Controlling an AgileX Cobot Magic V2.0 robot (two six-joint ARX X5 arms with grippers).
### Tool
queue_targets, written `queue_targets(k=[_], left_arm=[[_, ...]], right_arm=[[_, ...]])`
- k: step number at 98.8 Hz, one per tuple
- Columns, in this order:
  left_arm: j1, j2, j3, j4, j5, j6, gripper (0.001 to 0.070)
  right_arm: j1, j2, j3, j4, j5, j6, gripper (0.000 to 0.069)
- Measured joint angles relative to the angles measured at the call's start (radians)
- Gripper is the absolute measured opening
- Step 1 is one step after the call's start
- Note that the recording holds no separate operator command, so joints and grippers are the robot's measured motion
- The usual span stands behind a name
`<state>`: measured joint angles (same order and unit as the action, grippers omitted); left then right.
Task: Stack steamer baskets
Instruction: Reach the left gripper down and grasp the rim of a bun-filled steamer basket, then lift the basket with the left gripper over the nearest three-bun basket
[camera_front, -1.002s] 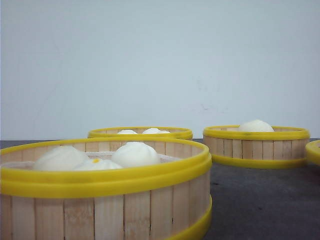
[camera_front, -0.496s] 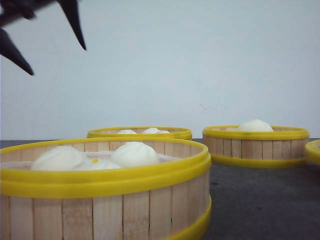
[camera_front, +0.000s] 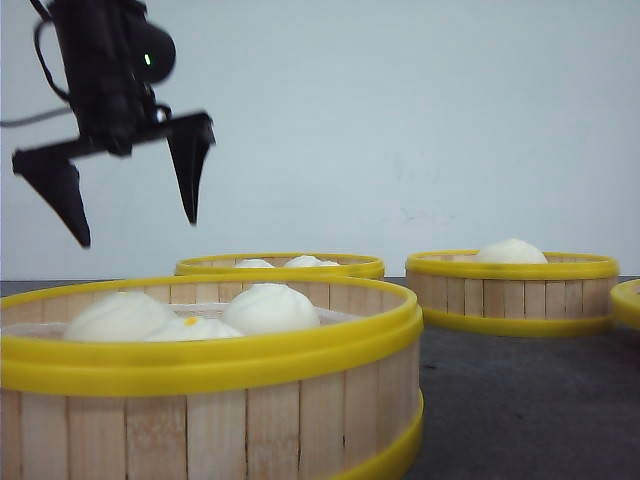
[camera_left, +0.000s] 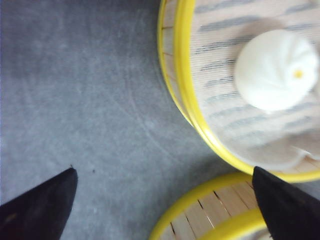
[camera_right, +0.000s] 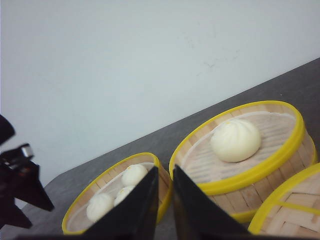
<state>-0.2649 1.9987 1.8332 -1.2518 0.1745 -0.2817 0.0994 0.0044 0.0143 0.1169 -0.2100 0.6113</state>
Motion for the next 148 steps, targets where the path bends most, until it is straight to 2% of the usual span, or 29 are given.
queue_targets(k=[23,37,41,53,59,76,95,140,148], left_arm=[[-0.015,0.019,0.000,0.094,-0.002,0.002,0.0693],[-0.015,0.034,0.000,0.113,-0.064,0.002,0.0688],[-0.013,0.040,0.000,0.112,-0.068,0.002,0.0655],[-0.012,0.048,0.000,0.113,-0.069,0.002,0.0499],[-0.012,0.050,0.000,0.113,-0.068,0.003,0.0454],[-0.013,0.070,0.000,0.112,-0.068,0.006,0.0420],[-0.021,0.094,0.000,0.130,-0.056,0.005,0.0329],[-0.048,0.144,0.000,0.153,-0.048,0.003,0.0308],[-0.056,0.149,0.000,0.159,-0.045,0.004,0.0246]], right_arm=[[0.000,0.000,0.000,-0.012,0.000,0.003,0.0049],[0.000,0.000,0.000,-0.048,0.000,0.006,0.0049],[0.000,0.000,0.000,-0.058,0.000,0.007,0.0049],[0.000,0.000,0.000,-0.082,0.000,0.007,0.0049],[0.000,0.000,0.000,-0.084,0.001,0.007,0.0049],[0.000,0.000,0.000,-0.087,0.001,0.007,0.0049],[0.000,0.000,0.000,-0.099,0.001,0.007,0.0049],[0.000,0.000,0.000,-0.106,0.001,0.007,0.0049],[0.000,0.000,0.000,-0.106,0.000,0.007,0.0049]])
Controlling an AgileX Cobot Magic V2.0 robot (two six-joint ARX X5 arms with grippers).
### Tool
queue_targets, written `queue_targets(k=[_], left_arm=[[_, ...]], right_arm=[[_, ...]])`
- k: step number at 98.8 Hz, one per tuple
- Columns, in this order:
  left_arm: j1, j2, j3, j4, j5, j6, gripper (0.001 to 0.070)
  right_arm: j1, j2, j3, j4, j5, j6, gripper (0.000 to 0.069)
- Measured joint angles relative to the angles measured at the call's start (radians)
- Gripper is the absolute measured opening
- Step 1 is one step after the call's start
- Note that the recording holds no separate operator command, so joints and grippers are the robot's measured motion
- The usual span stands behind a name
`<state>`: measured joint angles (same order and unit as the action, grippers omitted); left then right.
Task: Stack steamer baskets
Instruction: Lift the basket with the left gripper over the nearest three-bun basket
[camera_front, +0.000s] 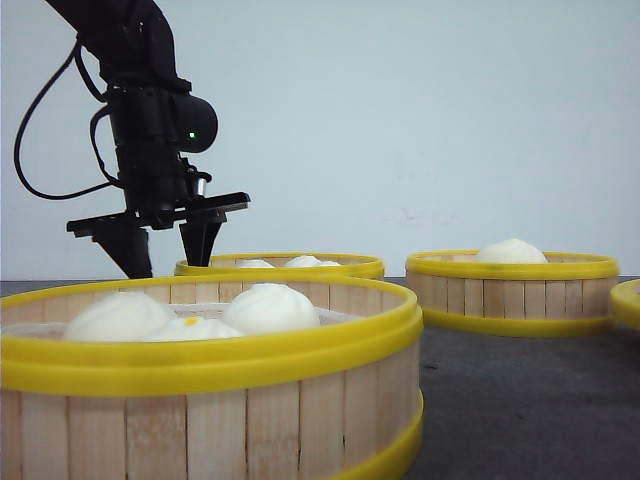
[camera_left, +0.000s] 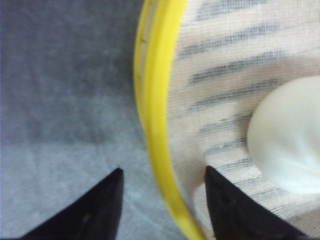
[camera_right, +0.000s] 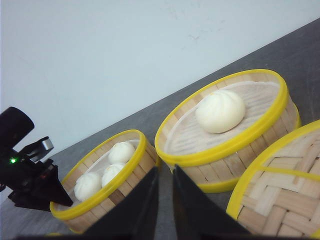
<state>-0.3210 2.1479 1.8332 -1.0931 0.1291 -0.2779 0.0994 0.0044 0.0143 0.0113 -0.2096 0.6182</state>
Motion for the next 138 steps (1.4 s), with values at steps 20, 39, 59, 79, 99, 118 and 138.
queue_targets(k=[20,39,59,79,99,118,138], left_arm=[[-0.006,0.000,0.000,0.013,0.004,-0.020,0.0063],[-0.005,0.000,0.006,0.001,0.010,-0.020,0.0044],[0.000,0.017,0.098,-0.052,0.012,-0.017,0.0037],[0.002,0.018,0.326,-0.162,0.020,0.063,0.0035],[0.014,0.017,0.543,-0.332,0.069,0.114,0.0035],[0.017,-0.002,0.553,-0.338,0.158,0.121,0.0034],[-0.035,-0.130,0.473,-0.339,0.138,0.142,0.0034]], right_arm=[[0.000,0.000,0.000,0.000,0.000,0.000,0.0049],[0.000,0.000,0.000,0.000,0.000,0.000,0.0049],[0.000,0.000,0.000,0.000,0.000,0.000,0.0049],[0.000,0.000,0.000,-0.021,0.000,0.000,0.0049],[0.000,0.000,0.000,-0.070,0.000,0.000,0.0049],[0.000,0.000,0.000,-0.106,-0.007,0.000,0.0049],[0.000,0.000,0.000,-0.111,-0.039,0.000,0.0049]])
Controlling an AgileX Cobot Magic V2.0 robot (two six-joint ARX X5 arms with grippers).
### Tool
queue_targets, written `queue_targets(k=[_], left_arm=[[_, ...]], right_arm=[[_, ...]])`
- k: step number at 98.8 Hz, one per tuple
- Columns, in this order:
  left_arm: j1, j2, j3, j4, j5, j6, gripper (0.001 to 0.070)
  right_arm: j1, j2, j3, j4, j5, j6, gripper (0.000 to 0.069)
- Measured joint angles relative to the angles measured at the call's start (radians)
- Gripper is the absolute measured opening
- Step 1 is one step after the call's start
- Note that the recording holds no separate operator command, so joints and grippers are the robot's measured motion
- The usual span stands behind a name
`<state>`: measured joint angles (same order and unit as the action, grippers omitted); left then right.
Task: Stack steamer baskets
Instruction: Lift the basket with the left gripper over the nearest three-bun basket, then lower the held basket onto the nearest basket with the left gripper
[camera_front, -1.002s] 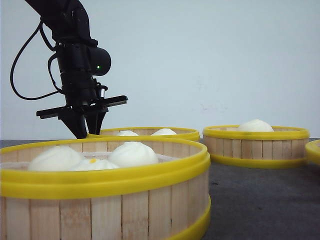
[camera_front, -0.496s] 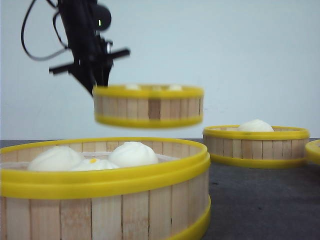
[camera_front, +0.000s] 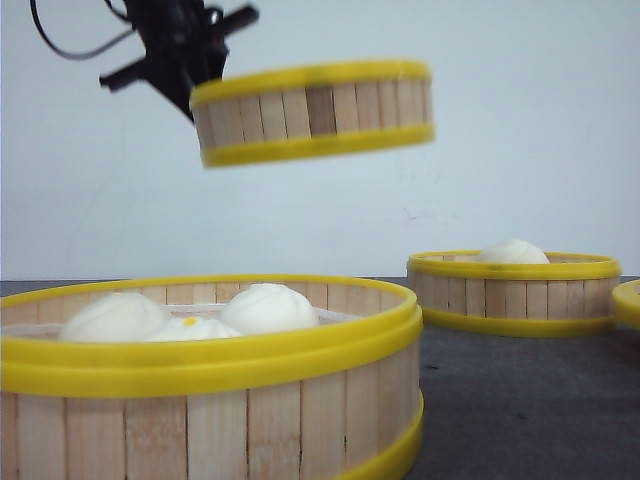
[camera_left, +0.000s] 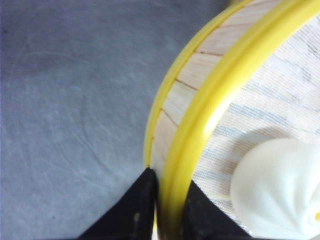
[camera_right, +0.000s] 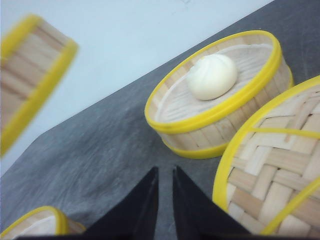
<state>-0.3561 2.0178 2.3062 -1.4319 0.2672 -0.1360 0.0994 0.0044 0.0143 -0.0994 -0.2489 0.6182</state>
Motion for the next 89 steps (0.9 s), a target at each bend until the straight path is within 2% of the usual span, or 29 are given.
queue_targets(k=[10,33,51,73,89], left_arm=[[-0.008,-0.123,-0.114,0.000,0.002,0.016,0.0034],[0.023,-0.346,-0.455,0.000,-0.007,0.048,0.0034],[0.012,-0.377,-0.647,0.000,-0.003,0.070,0.0034],[-0.023,-0.379,-0.797,0.002,-0.005,0.089,0.0034],[-0.032,-0.435,-0.933,0.121,-0.007,0.093,0.0034]], right_arm=[[0.000,0.000,0.000,0.000,-0.014,0.000,0.0049],[0.000,0.000,0.000,-0.002,-0.016,0.000,0.0049],[0.000,0.000,0.000,-0.032,-0.013,0.000,0.0049],[0.000,0.000,0.000,-0.052,-0.014,0.000,0.0049],[0.000,0.000,0.000,-0.052,-0.018,0.000,0.0049]])
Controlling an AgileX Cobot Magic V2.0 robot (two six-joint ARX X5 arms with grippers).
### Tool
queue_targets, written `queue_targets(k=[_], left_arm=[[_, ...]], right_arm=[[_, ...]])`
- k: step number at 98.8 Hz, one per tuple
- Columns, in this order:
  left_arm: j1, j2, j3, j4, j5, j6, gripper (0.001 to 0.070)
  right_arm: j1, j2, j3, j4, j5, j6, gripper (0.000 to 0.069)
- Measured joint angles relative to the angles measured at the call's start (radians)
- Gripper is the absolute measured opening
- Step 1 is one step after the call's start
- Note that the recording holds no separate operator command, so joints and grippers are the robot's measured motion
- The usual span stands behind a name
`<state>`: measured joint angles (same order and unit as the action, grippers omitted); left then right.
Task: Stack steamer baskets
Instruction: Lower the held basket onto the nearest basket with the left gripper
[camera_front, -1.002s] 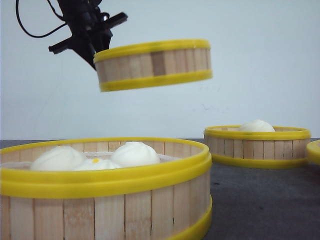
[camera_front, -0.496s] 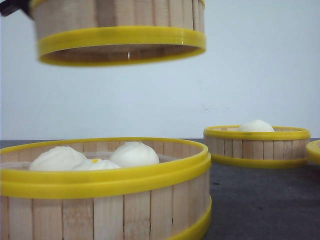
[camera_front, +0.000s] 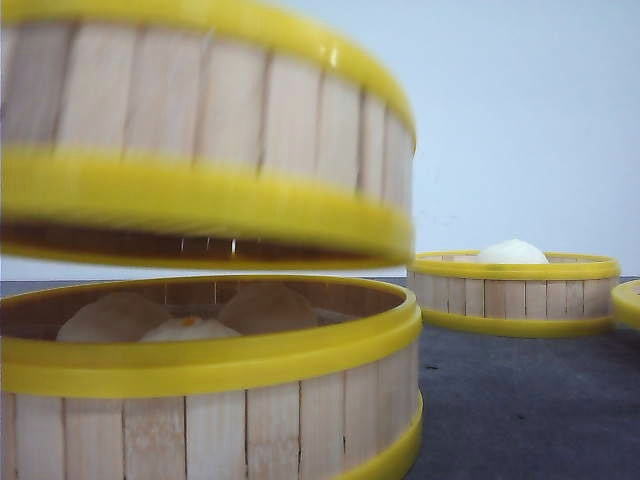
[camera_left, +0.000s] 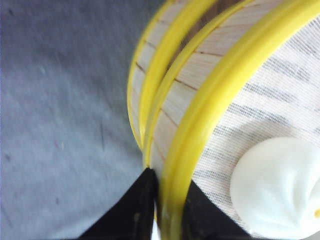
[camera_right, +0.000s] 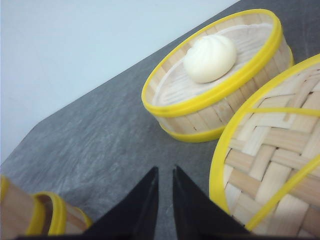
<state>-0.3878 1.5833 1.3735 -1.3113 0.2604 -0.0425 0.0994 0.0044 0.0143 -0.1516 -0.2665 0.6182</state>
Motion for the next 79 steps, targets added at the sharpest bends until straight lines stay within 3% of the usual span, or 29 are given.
queue_targets(k=[22,79], left_arm=[[-0.001,-0.042,-0.025,0.116,0.003,-0.007,0.0034],[0.000,-0.042,-0.118,0.183,0.002,-0.004,0.0032]], right_arm=[[0.000,0.000,0.000,-0.003,0.001,0.000,0.0049],[0.000,0.000,0.001,-0.005,-0.001,0.000,0.0049]])
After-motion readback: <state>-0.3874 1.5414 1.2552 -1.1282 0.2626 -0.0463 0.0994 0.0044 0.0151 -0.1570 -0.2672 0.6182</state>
